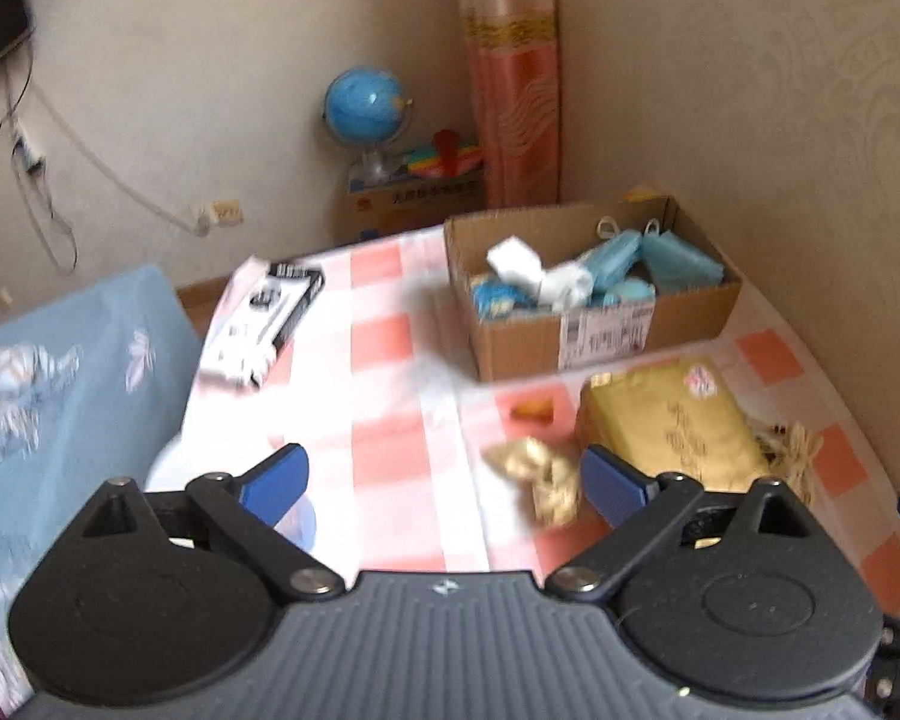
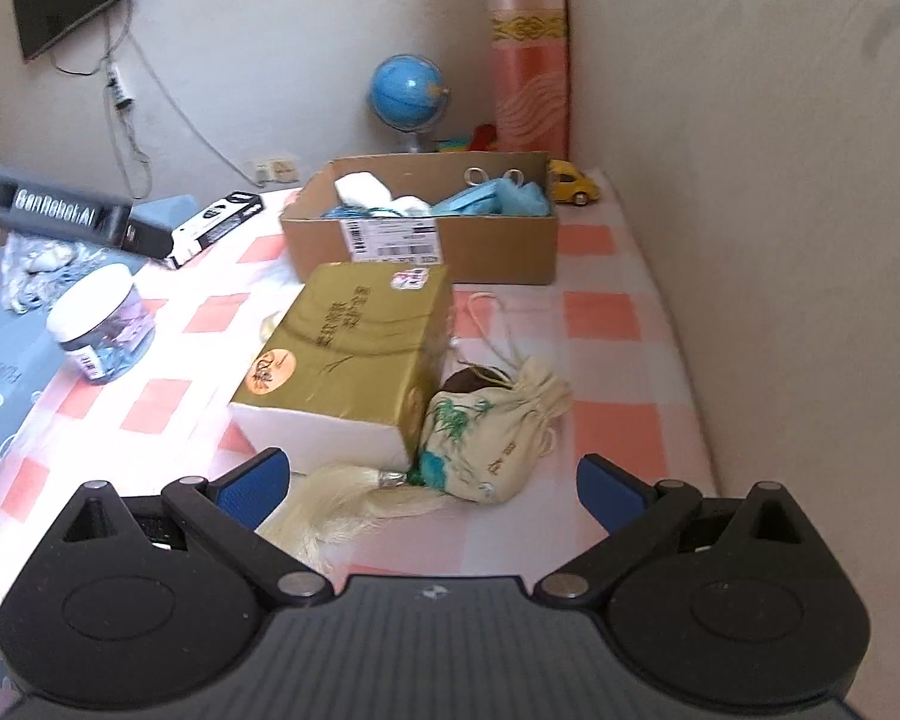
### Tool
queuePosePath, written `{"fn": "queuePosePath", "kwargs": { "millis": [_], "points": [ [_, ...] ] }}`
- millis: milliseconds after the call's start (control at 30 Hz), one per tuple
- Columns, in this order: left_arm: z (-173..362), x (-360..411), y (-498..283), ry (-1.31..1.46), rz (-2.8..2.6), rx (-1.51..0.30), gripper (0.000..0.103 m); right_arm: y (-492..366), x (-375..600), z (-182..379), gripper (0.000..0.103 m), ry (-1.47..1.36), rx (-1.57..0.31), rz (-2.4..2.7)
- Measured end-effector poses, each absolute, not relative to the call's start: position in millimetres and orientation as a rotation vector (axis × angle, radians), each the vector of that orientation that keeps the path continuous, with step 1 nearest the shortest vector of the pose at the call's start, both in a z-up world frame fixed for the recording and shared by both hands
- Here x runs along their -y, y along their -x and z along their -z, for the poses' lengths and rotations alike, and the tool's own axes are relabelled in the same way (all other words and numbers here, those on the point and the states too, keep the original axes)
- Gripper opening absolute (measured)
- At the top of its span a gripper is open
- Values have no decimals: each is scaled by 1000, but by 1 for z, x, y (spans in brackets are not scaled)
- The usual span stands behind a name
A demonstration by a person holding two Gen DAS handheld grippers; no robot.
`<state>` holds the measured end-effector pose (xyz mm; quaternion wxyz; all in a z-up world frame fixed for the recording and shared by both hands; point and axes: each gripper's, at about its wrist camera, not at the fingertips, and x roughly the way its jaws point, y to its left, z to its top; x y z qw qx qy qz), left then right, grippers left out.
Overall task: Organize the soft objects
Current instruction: 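Move the right gripper to the cream drawstring bag and grasp it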
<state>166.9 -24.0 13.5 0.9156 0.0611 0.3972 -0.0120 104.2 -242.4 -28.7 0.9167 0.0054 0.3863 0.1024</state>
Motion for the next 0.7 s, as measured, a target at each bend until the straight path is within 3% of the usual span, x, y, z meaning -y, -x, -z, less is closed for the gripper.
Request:
{"fn": "queuePosePath", "kwargs": {
  "millis": [233,300,433,700],
  "points": [
    [8,23,-152,-144,1,-842,98,-111,252,40,103,-48,-787,-192],
    [10,22,-153,-135,2,-841,98,-116,259,38,99,-74,-779,-143],
    [11,18,-158,-119,5,-836,98,-134,266,36,72,-95,-782,-51],
    [21,11,-165,-118,3,-851,98,-176,267,51,70,-141,-836,-13]
  ]
}}
